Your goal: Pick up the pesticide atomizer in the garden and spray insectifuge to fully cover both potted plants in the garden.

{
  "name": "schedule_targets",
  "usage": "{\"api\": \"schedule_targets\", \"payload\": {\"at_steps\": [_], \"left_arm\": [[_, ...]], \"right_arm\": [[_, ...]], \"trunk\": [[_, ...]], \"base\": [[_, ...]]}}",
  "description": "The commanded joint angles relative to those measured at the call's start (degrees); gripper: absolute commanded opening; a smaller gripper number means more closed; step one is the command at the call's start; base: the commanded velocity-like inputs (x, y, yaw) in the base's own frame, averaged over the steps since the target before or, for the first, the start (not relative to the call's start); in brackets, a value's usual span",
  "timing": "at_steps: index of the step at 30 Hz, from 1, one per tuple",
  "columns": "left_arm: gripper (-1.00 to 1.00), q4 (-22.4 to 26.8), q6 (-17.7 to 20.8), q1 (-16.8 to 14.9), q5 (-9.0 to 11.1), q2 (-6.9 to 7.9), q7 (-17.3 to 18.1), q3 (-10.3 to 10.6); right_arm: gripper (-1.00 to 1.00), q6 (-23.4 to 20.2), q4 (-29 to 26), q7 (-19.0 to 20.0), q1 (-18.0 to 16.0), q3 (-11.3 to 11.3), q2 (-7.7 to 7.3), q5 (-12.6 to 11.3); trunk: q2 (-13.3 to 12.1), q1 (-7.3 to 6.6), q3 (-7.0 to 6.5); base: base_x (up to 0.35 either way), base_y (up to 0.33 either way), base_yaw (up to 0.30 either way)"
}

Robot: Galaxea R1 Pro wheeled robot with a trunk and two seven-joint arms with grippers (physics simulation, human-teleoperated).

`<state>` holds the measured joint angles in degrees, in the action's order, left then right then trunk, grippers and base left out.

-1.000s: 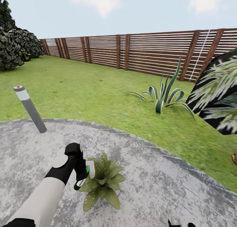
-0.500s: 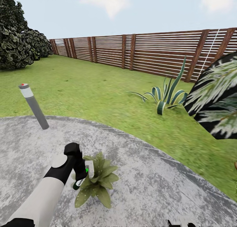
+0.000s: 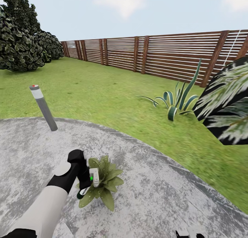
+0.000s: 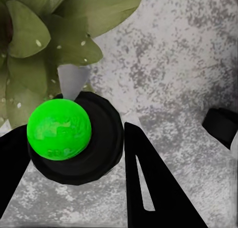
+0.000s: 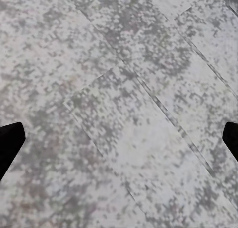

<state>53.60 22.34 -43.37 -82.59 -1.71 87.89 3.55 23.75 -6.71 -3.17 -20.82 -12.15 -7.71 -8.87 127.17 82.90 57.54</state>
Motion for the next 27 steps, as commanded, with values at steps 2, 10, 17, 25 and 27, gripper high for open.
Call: {"api": "schedule_targets", "payload": {"at_steps": [2,10,17,25,27], "left_arm": [[-1.00,0.01,0.60,-0.04,-0.29,-0.06,0.30,-0.05],[-1.00,0.01,0.60,-0.04,-0.45,-0.03,0.27,-0.21],[-1.00,0.01,0.60,-0.04,-0.46,-0.07,0.27,0.05],[-1.00,0.01,0.60,-0.04,-0.46,-0.14,0.27,0.12],[-1.00,0.01,0.60,-0.04,-0.46,-0.14,0.27,0.13]], "right_arm": [[1.00,0.15,-0.01,-0.17,-0.01,-0.51,-0.02,-0.53],[1.00,0.16,-0.03,-0.17,-0.01,-0.46,-0.47,-0.53],[1.00,0.15,-0.06,-0.17,-0.01,-0.51,-0.12,-0.60],[1.00,0.15,-0.06,-0.17,-0.01,-0.51,-0.11,-0.53],[1.00,0.15,-0.06,-0.17,-0.01,-0.51,-0.11,-0.53]], "trunk": [[0.02,-0.01,0.05],[0.02,-0.01,0.05],[0.02,-0.01,0.05],[0.02,-0.01,0.05],[0.02,-0.01,0.05]], "base": [[-0.001,-0.001,0.227],[0.000,0.000,0.031],[-0.001,-0.009,0.000],[-0.072,-0.200,0.114],[-0.015,-0.264,0.265]]}}
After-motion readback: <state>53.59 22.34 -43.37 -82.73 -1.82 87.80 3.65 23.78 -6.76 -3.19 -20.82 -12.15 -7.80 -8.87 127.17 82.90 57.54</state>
